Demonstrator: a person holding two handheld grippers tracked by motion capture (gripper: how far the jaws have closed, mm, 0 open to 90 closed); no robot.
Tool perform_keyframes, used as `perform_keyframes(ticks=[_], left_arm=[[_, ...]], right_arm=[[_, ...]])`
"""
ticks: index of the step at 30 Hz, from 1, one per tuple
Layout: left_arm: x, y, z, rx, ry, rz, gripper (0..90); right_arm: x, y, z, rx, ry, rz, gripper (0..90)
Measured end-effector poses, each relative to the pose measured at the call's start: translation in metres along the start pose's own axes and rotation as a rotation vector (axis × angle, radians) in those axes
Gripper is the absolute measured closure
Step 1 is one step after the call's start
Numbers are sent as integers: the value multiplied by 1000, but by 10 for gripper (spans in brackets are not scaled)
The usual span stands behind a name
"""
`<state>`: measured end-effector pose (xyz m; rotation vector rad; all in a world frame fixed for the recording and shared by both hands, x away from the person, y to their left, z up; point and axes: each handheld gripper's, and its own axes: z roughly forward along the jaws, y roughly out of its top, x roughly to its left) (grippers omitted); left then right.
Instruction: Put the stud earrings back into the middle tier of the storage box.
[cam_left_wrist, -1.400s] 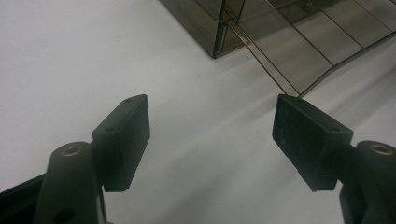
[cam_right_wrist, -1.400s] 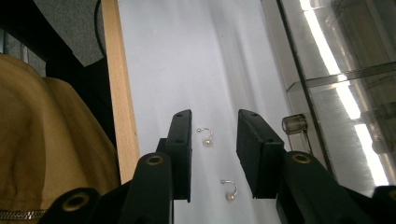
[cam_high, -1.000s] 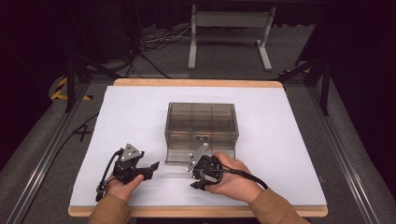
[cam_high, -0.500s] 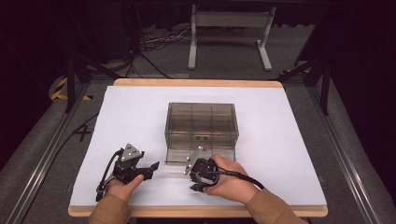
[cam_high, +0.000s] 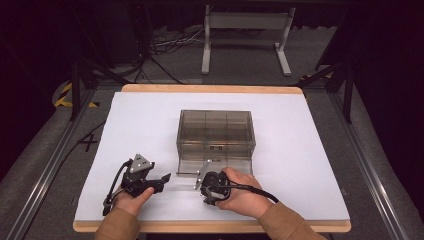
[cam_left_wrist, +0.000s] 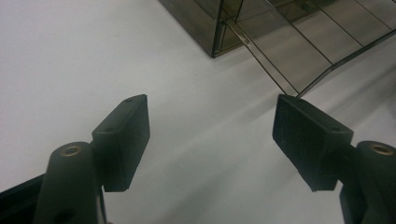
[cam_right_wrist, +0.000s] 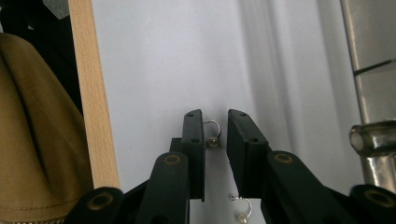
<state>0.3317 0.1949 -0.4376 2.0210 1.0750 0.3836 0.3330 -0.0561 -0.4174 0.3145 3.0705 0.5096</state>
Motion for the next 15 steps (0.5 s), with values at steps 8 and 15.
perform_keyframes(ticks=[8,15], left_arm=[[0,0,0,5,-1,2,281],[0,0,0,-1,-1,-2,281]], right_arm=[[4,4,1,22,-17,-26,857],[5,7,2,42,-23,-39,862]])
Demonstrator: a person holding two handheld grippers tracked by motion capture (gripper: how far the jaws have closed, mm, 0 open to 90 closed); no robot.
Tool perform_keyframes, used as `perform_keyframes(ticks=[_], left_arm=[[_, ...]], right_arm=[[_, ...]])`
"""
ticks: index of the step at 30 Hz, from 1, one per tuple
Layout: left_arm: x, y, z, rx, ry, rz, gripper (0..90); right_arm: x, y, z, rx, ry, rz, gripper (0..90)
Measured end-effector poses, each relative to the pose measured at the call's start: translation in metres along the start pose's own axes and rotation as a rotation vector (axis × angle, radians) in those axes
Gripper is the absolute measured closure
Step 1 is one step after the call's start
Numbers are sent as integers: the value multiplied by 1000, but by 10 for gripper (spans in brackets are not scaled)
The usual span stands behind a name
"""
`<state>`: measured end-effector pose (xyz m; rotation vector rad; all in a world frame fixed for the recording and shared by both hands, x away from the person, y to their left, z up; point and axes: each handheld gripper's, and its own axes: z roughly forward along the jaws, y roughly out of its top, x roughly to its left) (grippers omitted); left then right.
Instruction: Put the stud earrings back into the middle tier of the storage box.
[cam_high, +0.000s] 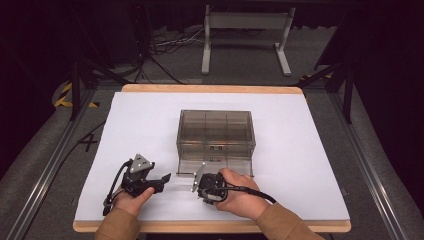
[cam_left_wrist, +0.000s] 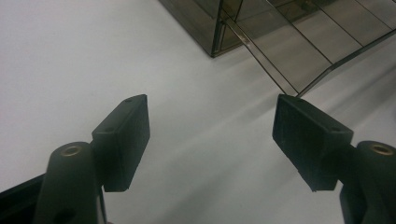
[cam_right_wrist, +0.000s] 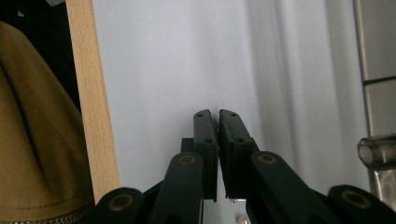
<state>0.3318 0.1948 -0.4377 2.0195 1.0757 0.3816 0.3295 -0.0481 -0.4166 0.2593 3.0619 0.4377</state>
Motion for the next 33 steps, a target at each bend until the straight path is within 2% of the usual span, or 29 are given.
perform_keyframes(ticks=[7,20,26,33], left_arm=[[0,0,0,3,-1,1,281],[0,0,0,2,-2,1,281],[0,0,0,3,-1,2,281],[0,0,0,3,-1,2,281]], right_arm=[[-1,1,-1,-6,1,-6,864],[-1,5,-24,-47,-7,-21,864],[-3,6,-35,-66,-9,-14,863],[-4,7,-41,-79,-13,-12,863]])
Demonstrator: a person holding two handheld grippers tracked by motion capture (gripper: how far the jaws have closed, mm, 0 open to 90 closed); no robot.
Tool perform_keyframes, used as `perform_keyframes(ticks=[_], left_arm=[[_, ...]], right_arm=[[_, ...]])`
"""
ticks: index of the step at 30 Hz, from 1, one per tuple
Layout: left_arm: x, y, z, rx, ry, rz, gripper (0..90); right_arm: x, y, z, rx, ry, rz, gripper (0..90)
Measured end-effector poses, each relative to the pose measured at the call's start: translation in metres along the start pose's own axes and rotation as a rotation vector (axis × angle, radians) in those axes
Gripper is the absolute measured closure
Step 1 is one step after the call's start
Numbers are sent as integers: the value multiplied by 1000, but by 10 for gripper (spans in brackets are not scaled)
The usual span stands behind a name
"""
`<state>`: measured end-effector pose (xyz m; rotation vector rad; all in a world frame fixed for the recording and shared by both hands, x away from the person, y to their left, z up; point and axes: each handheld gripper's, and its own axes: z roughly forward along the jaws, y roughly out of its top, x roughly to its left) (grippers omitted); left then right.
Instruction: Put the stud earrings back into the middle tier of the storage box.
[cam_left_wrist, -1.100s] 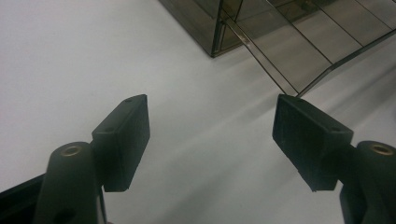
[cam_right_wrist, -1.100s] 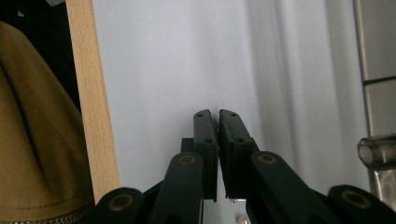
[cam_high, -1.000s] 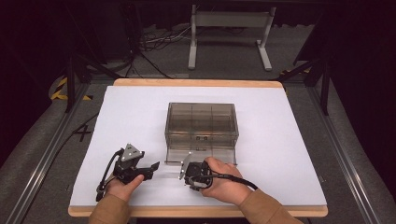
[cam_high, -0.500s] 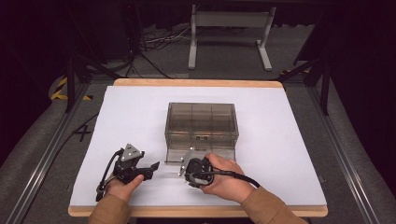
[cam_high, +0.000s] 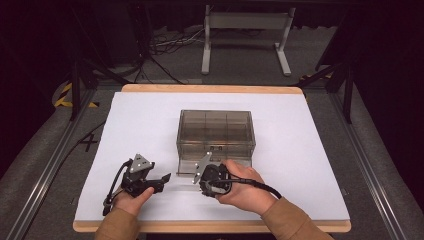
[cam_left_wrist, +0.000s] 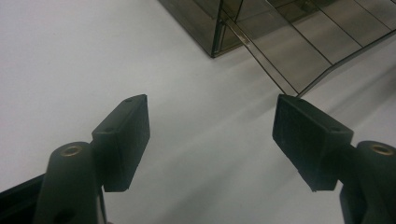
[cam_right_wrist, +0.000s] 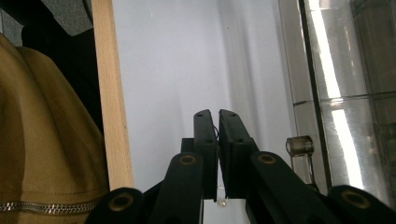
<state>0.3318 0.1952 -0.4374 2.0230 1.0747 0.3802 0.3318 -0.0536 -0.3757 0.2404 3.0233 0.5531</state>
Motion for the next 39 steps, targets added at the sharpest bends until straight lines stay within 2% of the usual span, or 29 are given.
perform_keyframes(ticks=[21,31,39], left_arm=[[0,0,0,-1,0,1,281],[0,0,0,1,-2,1,281],[0,0,0,0,-1,3,281]], right_arm=[[-2,7,-15,-19,-14,-6,863],[-10,8,-23,-51,-31,24,863],[-17,9,-27,-58,-45,68,863]])
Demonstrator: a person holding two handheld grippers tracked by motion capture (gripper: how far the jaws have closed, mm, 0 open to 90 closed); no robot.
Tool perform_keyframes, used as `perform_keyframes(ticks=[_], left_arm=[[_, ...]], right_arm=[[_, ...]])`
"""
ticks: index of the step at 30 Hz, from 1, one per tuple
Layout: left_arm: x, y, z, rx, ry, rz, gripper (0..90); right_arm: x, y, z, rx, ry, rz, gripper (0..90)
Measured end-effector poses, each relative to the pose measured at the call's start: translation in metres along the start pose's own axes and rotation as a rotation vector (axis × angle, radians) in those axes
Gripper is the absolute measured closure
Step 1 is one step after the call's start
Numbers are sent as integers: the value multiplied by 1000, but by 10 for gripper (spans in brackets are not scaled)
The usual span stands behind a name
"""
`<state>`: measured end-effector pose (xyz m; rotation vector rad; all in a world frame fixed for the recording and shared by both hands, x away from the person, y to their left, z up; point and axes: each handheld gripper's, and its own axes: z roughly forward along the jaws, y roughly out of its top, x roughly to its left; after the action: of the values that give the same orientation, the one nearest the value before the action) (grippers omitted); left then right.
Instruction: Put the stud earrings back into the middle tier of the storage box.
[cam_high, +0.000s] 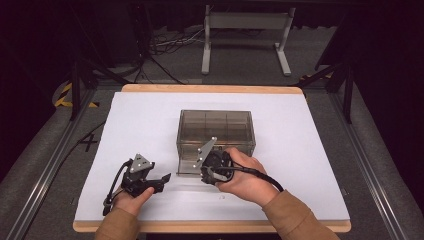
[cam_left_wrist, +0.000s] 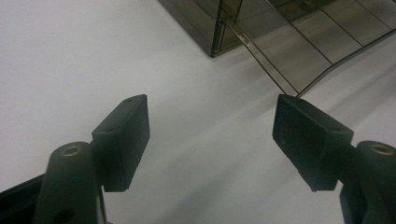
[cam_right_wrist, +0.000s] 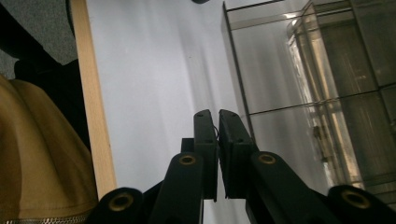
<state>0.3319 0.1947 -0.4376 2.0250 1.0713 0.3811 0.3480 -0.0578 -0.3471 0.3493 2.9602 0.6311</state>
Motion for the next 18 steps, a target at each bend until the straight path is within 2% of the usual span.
perform_keyframes(ticks=[18], left_arm=[[0,0,0,0,-2,-2,281]], right_arm=[[-23,2,-2,-8,-50,85,863]])
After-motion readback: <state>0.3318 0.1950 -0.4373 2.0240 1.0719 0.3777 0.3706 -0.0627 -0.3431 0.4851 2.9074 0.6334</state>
